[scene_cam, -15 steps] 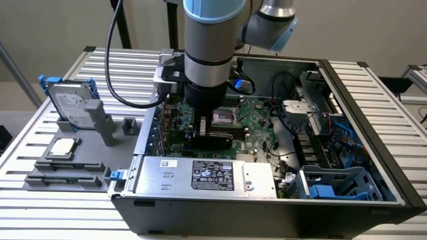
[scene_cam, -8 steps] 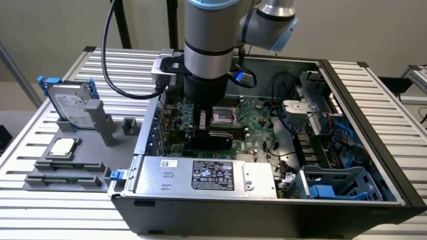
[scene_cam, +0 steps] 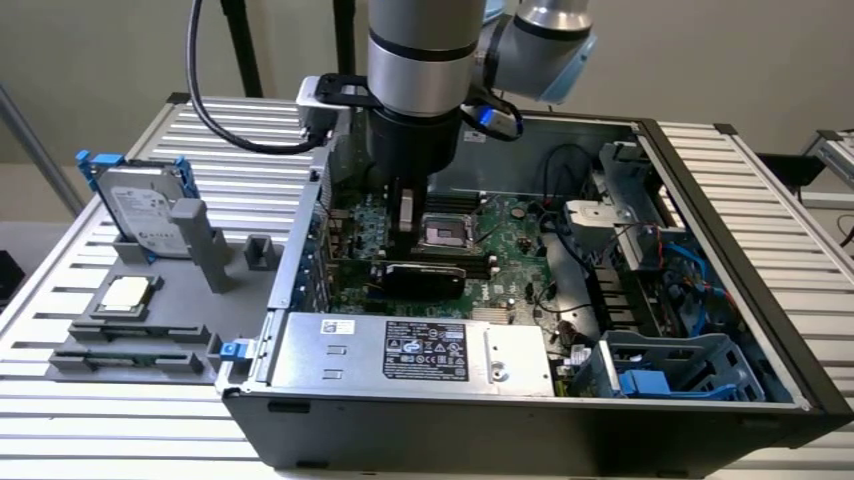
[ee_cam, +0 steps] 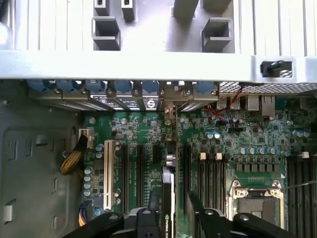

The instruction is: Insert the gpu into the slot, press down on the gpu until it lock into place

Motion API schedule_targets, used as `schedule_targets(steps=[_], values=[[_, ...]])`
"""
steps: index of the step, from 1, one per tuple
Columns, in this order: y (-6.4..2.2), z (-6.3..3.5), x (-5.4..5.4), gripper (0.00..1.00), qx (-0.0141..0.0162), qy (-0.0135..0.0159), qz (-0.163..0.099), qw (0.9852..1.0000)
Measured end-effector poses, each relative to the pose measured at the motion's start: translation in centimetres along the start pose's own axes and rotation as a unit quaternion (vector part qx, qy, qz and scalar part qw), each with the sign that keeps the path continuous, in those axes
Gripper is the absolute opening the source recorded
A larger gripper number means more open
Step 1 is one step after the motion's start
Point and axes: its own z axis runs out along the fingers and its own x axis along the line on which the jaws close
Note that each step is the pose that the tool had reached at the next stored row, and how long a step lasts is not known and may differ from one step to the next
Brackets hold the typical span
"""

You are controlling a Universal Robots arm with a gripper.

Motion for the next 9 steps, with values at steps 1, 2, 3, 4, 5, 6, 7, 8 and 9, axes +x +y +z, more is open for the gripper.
schedule_targets(steps=[1,2,3,4,5,6,7,8,9], values=[[0.01,-0.27,-0.01,0.31,-0.0003,0.0,0.0,1.0],[0.02,-0.43,-0.02,0.25,-0.0005,0.0,0.0,1.0],[0.02,-0.52,-0.03,0.19,-0.0007,0.0,0.0,1.0],[0.02,-0.57,-0.03,0.19,-0.0007,0.0,0.0,1.0],[0.02,-0.56,-0.03,0.13,-0.0007,-0.0001,0.0,1.0],[0.02,-0.56,-0.03,0.11,-0.0007,-0.0001,0.0,1.0],[0.02,-0.57,-0.03,0.11,-0.0007,-0.0001,0.0,1.0],[0.02,-0.57,-0.03,0.11,-0.0007,-0.0001,0.0,1.0],[0.02,-0.57,-0.03,0.11,-0.0007,0.0,0.0,1.0]])
